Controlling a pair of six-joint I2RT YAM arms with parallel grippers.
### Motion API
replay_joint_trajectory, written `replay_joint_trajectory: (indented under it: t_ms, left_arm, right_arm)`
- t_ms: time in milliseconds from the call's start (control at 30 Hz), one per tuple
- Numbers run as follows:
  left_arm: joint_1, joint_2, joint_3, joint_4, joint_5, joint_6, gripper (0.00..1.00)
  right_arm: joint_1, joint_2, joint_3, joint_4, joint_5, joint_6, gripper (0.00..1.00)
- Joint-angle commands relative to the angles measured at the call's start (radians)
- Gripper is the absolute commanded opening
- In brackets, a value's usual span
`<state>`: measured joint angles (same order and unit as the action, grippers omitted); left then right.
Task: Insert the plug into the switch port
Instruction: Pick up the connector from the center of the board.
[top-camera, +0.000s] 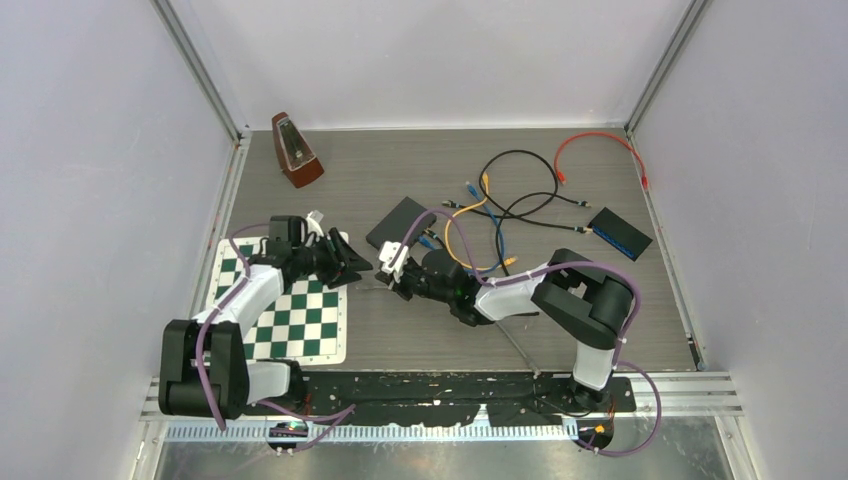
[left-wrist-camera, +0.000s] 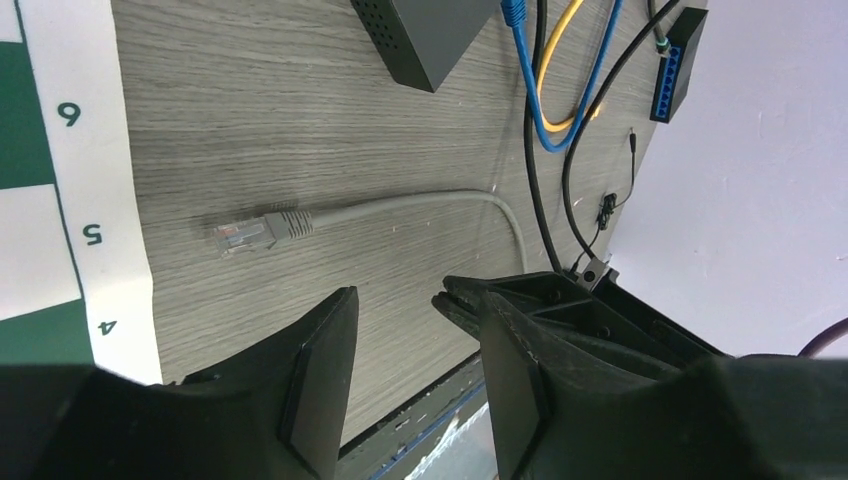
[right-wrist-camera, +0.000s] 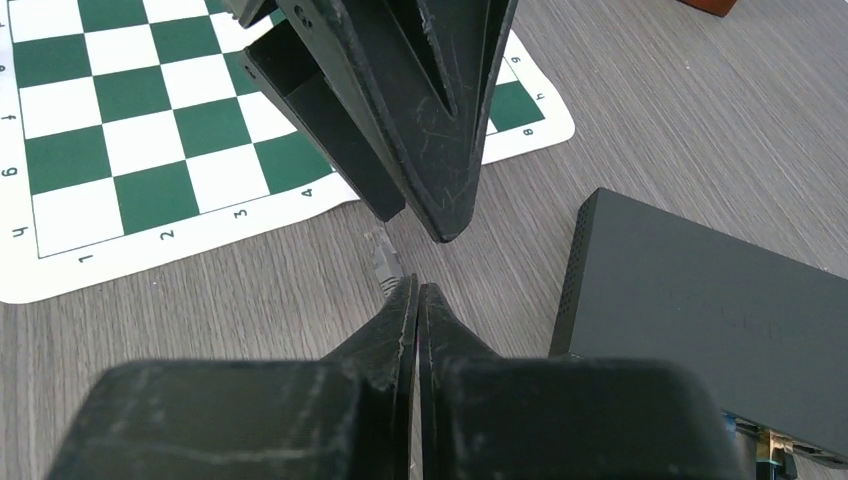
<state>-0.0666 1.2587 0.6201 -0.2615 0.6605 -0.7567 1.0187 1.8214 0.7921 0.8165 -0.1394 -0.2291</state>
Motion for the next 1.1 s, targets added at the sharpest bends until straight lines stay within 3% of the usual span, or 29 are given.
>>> replay_joint_trajectory:
  t_ms: [0, 133, 300, 367, 567, 800, 1067]
  left_arm:
    - [-0.004, 0.002, -0.002, 0.024, 0.014, 0.003, 0.5]
    - [0.001, -0.048, 0.003, -0.078, -0.162, 0.03, 0.53]
    - [0.036, -0.131, -0.043, -0.078, -0.277, 0.016, 0.54]
    - [0.059, -0.15, -0.044, -0.116, -0.312, 0.019, 0.55]
    - [0.15, -0.218, -0.055, -0.179, -0.358, 0.016, 0.58]
    - [0.163, -0.228, -0.028, -0.2, -0.316, 0.054, 0.59]
    - [0.169, -0.196, -0.036, -0.176, -0.267, 0.082, 0.59]
  right_arm:
    - [0.007, -0.049, 0.007, 0.046, 0.039, 0.025, 0.05]
    - [0.0, -0.044, 0.043, -0.049, 0.047, 0.059, 0.18]
    - [-0.044, 0.01, 0.132, -0.198, -0.122, 0.066, 0.37]
    - [-0.066, 0.041, 0.196, -0.289, -0.195, 0.08, 0.4]
    - [-0.085, 0.127, 0.288, -0.378, -0.261, 0.063, 0.42]
    - [-0.072, 0.228, 0.417, -0.541, -0.223, -0.005, 0.47]
    - [-0.033, 0.267, 0.425, -0.556, -0.154, -0.048, 0.46]
